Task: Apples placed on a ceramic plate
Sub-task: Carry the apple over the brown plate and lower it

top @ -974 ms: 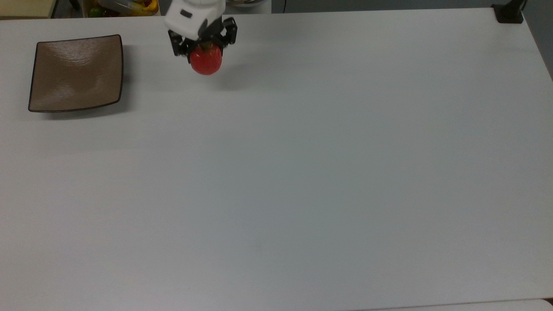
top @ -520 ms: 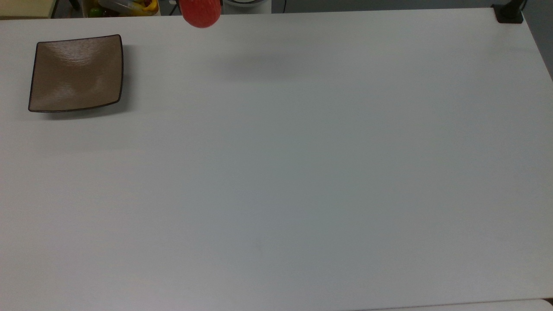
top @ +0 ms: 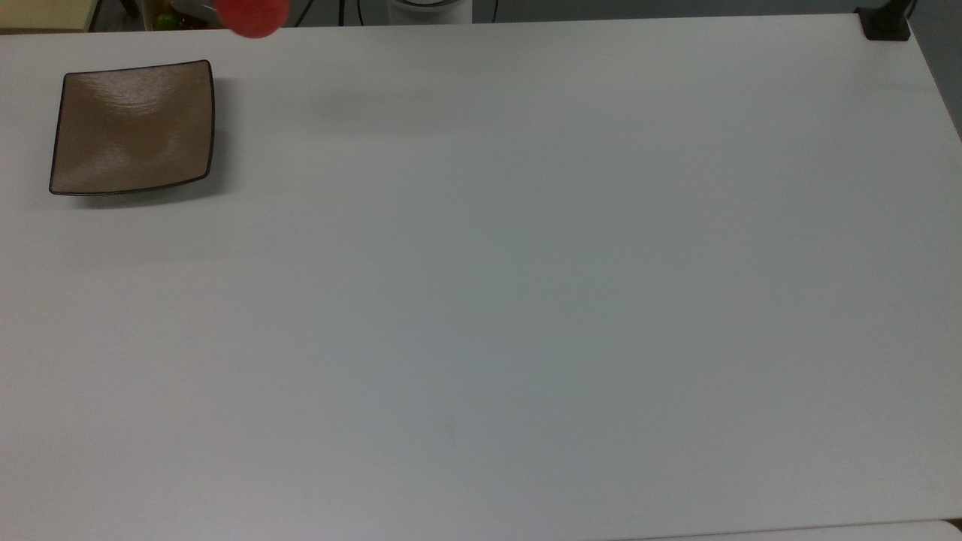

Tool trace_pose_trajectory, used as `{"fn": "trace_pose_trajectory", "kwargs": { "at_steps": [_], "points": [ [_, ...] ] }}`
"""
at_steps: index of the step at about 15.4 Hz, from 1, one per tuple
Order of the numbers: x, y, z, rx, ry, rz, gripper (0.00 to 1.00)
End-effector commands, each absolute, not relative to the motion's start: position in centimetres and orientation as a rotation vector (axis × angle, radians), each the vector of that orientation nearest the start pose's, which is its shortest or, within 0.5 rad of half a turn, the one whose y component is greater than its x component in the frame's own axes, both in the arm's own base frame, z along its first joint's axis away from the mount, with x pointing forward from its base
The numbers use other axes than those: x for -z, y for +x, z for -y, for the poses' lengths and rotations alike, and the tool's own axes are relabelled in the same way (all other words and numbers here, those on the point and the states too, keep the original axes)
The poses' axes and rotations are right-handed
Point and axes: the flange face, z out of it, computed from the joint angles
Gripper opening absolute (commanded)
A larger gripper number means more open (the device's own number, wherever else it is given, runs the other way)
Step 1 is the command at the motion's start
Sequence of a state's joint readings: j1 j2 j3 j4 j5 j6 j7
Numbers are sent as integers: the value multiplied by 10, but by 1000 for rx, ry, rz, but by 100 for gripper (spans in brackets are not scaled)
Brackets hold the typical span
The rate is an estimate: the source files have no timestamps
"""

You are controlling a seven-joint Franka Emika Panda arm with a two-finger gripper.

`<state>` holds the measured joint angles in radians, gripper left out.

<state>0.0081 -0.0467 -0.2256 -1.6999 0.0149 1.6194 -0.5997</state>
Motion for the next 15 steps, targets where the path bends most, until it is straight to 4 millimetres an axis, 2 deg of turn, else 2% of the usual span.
{"fn": "trace_pose_trajectory", "kwargs": {
  "at_steps": [1,2,5,8,10,12,15],
  "points": [
    [-569,546,183,30,-3048,702,0],
    [-560,548,200,52,-3061,724,0],
    [-512,562,238,26,-3093,744,0],
    [-468,567,270,9,-3119,807,0],
    [-438,565,285,-31,-3127,891,0],
    [-409,555,299,-71,-3119,953,1],
    [-381,547,299,-96,-3114,992,1]
  ]
}}
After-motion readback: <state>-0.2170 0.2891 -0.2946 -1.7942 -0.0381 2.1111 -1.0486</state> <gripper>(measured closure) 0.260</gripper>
